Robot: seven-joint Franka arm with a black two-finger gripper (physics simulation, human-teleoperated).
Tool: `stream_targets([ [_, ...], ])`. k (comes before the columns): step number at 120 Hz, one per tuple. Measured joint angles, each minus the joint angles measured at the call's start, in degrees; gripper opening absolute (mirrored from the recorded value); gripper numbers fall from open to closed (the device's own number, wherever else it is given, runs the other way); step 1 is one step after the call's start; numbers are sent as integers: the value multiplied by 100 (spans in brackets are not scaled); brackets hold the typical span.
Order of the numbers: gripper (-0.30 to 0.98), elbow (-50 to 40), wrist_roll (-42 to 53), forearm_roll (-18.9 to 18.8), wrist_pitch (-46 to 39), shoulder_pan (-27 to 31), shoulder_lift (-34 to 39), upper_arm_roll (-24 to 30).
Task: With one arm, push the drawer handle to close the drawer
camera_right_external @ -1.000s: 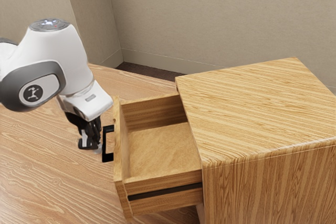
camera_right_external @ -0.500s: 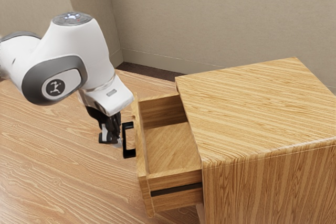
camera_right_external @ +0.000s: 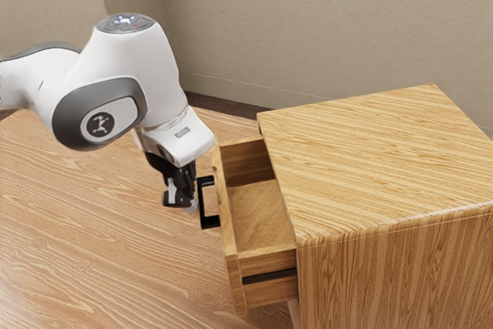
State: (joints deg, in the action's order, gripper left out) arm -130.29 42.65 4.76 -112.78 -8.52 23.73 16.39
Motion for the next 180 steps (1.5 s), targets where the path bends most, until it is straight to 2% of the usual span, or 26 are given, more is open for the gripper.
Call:
stream_targets([
  [137, -10, 1171, -91, -192, -95, -9, -1290, 419],
  [180, -10, 1455, -121, -319, -100, -69, -1482, 476],
])
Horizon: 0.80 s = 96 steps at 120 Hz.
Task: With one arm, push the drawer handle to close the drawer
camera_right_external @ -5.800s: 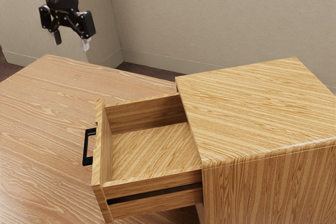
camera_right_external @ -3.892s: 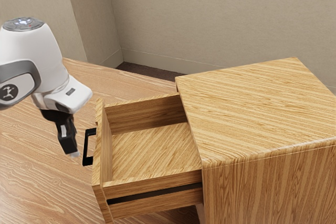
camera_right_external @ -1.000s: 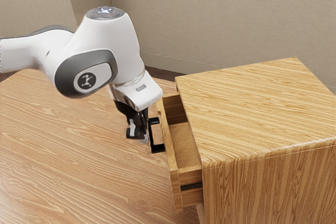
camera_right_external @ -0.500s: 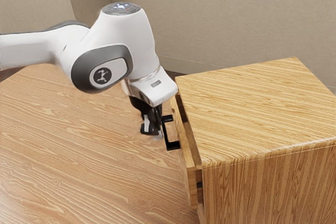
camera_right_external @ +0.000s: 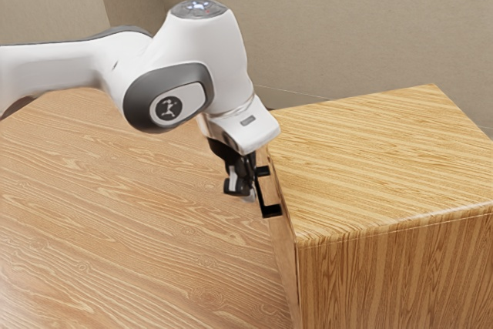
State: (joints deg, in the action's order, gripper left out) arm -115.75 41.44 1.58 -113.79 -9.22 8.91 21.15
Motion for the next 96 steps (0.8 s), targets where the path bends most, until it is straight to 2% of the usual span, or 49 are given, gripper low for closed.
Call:
stream_targets([
  [34, -10, 8, -45, -96, -35, 38, -25, 56],
  [50, -10, -299, -90, -99, -54, 106, 497, 71],
  [73, 30, -573, -594, 130, 421, 569, 1416, -75],
  [82, 41, -2, -1036, 180, 700, 758, 1275, -115],
  [90, 49, 648, -1396, 208, 906, 1199, 980, -140],
  [96, 53, 964, -1643, 226, 1022, 1309, 813, -414],
])
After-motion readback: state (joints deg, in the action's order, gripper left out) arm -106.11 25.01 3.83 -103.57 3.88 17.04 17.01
